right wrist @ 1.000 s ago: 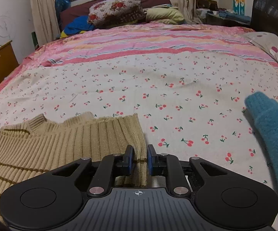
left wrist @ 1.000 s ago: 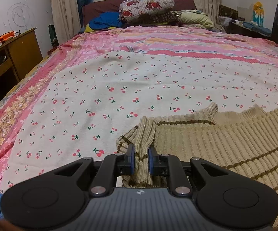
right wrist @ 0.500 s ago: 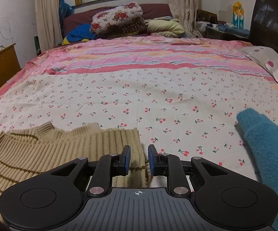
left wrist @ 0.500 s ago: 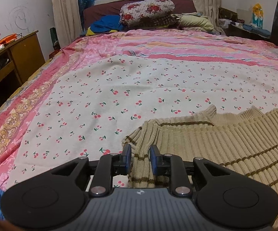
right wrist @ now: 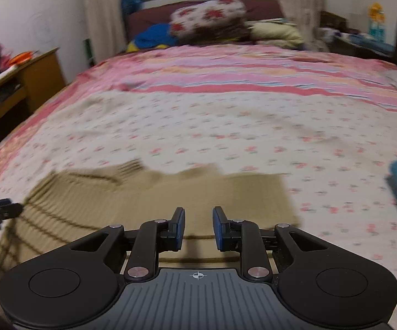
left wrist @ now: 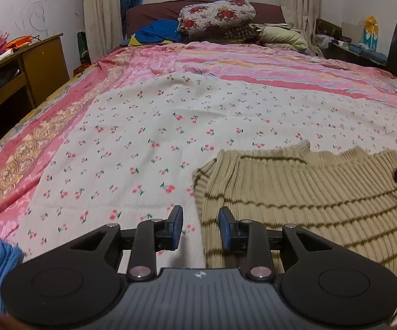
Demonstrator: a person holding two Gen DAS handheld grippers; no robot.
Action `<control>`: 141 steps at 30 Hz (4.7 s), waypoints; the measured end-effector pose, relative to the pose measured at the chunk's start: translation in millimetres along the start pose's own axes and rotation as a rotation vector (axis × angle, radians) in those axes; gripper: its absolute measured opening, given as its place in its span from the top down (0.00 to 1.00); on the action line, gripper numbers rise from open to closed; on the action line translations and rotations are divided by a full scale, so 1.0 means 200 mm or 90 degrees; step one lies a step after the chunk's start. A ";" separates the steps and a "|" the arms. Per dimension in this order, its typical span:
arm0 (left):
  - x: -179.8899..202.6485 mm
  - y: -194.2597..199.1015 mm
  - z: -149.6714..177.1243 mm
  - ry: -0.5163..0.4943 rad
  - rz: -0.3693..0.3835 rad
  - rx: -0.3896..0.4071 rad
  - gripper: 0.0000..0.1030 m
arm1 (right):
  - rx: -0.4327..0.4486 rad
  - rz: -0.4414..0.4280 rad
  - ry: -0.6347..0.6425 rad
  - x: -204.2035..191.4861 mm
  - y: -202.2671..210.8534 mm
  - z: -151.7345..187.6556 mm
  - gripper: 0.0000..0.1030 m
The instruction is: Fold small clothes
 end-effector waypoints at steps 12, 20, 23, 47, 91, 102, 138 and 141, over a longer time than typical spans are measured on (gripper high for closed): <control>-0.06 0.04 0.03 0.001 0.013 -0.001 0.64 | -0.007 -0.105 0.066 -0.53 -0.16 -0.18 0.75; -0.08 0.06 0.04 -0.010 0.023 0.002 0.64 | -0.025 -0.141 0.061 -0.68 -0.26 -0.26 0.70; -0.09 0.07 0.05 -0.012 0.026 0.001 0.64 | -0.031 -0.153 0.058 -0.73 -0.28 -0.28 0.70; -0.18 0.10 0.13 0.007 0.046 -0.017 0.63 | -0.071 -0.163 0.081 -0.93 -0.42 -0.29 0.96; -0.20 0.13 0.19 0.003 0.024 -0.036 0.63 | -0.056 -0.151 0.118 -0.98 -0.38 -0.30 0.90; -0.17 0.16 0.18 0.003 0.024 -0.033 0.63 | -0.046 -0.155 0.121 -0.94 -0.31 -0.28 0.85; -0.19 0.10 0.23 0.071 0.022 -0.068 0.52 | -0.049 -0.144 0.089 -0.62 -0.09 -0.07 0.81; -0.21 0.08 0.24 0.091 0.030 -0.071 0.51 | -0.053 -0.147 0.077 -0.59 -0.08 -0.03 0.81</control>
Point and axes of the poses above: each gripper's, at about its wrist camera, not at the fingertips, and y roughly against the way its jaws point, x to its right, z to its underside, the point moved 3 cm from there along -y, roughly the way its jaws point, and after that the axes turned 12 degrees about y, right-handed, at the moved point
